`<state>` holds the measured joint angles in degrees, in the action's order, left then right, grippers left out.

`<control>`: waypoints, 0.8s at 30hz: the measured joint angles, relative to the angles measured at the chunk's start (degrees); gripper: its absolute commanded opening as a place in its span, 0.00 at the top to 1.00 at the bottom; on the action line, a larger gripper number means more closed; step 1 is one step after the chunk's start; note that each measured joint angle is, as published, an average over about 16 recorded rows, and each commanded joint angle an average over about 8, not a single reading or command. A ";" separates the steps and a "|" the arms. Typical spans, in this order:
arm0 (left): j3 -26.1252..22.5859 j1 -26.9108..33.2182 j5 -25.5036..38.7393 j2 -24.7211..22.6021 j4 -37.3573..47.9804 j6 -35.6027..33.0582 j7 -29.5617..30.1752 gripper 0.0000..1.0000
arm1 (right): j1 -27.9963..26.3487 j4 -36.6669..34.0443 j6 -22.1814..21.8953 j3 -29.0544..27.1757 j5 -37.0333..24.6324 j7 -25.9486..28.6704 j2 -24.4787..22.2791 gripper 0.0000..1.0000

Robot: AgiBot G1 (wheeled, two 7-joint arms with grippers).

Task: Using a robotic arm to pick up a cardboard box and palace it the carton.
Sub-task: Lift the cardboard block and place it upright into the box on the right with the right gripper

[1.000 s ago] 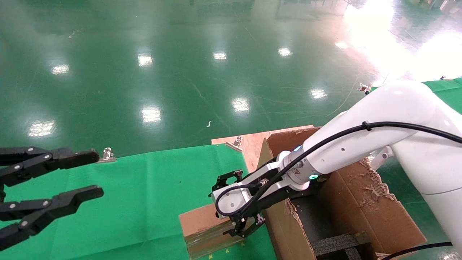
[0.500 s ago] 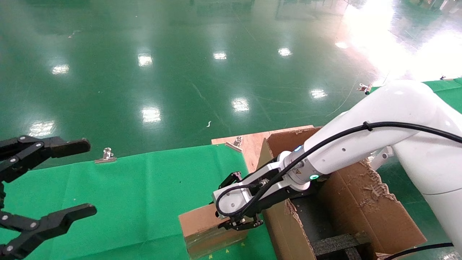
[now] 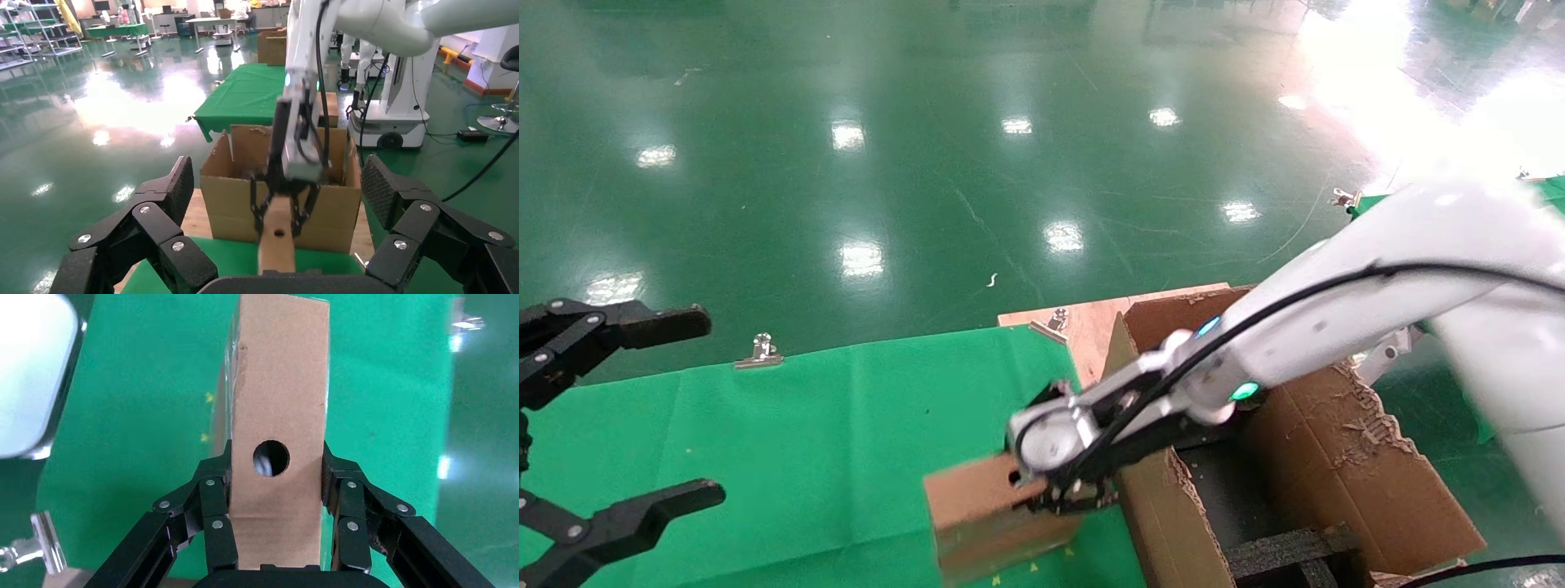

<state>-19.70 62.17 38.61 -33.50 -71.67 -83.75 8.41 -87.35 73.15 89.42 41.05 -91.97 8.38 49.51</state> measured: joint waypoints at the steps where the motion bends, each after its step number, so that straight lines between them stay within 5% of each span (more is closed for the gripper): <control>1: 0.00 0.00 0.00 0.00 0.00 0.00 0.00 0.00 | -0.79 -0.18 0.17 -0.16 0.75 0.18 -0.46 1.00; 11: 0.00 0.00 -0.01 0.00 0.00 0.00 0.00 0.00 | -14.10 -3.71 1.69 1.11 9.79 1.04 -5.67 1.00; 24: -0.01 0.00 -0.01 0.00 0.00 0.00 -0.01 0.00 | -30.23 -11.50 2.02 13.16 19.38 -2.59 -10.60 1.00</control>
<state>-19.71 62.17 38.60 -33.50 -71.66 -83.74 8.41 -117.58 61.65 91.44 54.21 -72.59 5.79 38.91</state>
